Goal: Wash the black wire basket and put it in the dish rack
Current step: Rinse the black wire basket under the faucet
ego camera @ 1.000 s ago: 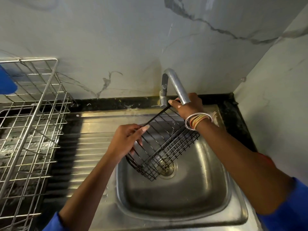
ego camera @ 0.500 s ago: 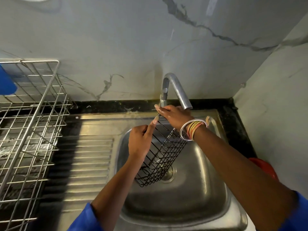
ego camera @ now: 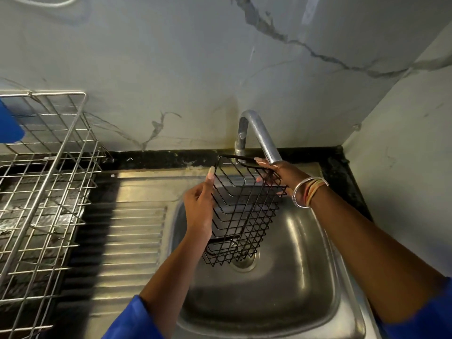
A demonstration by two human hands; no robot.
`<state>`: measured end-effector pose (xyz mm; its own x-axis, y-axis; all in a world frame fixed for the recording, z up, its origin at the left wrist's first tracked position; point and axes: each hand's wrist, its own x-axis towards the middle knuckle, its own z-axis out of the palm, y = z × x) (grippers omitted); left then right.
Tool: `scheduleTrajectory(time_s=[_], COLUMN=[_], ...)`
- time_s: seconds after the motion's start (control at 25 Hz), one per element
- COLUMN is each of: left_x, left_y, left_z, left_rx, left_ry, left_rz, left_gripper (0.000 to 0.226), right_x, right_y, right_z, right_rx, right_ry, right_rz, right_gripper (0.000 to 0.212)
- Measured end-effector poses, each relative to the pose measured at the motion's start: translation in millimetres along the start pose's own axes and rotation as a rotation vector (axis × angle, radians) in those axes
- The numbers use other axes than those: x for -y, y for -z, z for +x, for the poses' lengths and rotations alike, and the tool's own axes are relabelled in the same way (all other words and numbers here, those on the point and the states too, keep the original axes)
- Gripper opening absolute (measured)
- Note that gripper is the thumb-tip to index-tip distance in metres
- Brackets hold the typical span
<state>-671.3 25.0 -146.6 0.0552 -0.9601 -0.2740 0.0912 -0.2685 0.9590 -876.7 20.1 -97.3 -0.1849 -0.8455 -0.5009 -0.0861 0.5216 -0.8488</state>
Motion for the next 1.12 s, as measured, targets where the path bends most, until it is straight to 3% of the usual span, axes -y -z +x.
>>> scheduleTrajectory(time_s=[0.08, 0.2, 0.28, 0.36, 0.44, 0.64, 0.72, 0.84, 0.96, 1.12], left_x=[1, -3, -11, -20, -27, -50, -61, -61, -60, -61], left_y=[-4, -13, -21, -30, -34, -16, -18, -35, -45, -52], left_z=[7, 17, 18, 17, 16, 41, 45, 38, 39, 39], left_rx=[-0.002, 0.098, 0.201, 0.263, 0.331, 0.597, 0.698, 0.673, 0.698, 0.585], left_ry=[0.085, 0.348, 0.443, 0.38, 0.205, -0.237, -0.261, -0.302, -0.297, -0.043], left_rz=[-0.005, -0.061, -0.081, -0.085, -0.008, 0.44, 0.712, 1.022, 0.935, 0.58], left_gripper=[0.046, 0.034, 0.036, 0.043, 0.043, 0.039, 0.047, 0.065, 0.044, 0.047], right_x=[-7, -14, -13, -10, -8, 2, 3, 3, 4, 1], right_y=[8, 12, 11, 11, 10, 7, -2, -22, -28, -34], right_z=[-1, -2, -7, -10, -11, -10, -6, -8, -8, 2], right_rx=[-0.028, -0.133, -0.226, -0.302, -0.347, -0.383, -0.401, -0.4, -0.358, -0.343], right_ry=[-0.014, 0.021, 0.03, 0.002, 0.008, 0.059, 0.086, 0.146, 0.15, 0.05], right_rz=[0.149, 0.46, 0.489, 0.419, 0.326, 0.175, 0.032, -0.014, -0.064, -0.124], right_gripper=[0.024, 0.027, 0.032, 0.041, 0.046, 0.035, 0.033, 0.028, 0.032, 0.04])
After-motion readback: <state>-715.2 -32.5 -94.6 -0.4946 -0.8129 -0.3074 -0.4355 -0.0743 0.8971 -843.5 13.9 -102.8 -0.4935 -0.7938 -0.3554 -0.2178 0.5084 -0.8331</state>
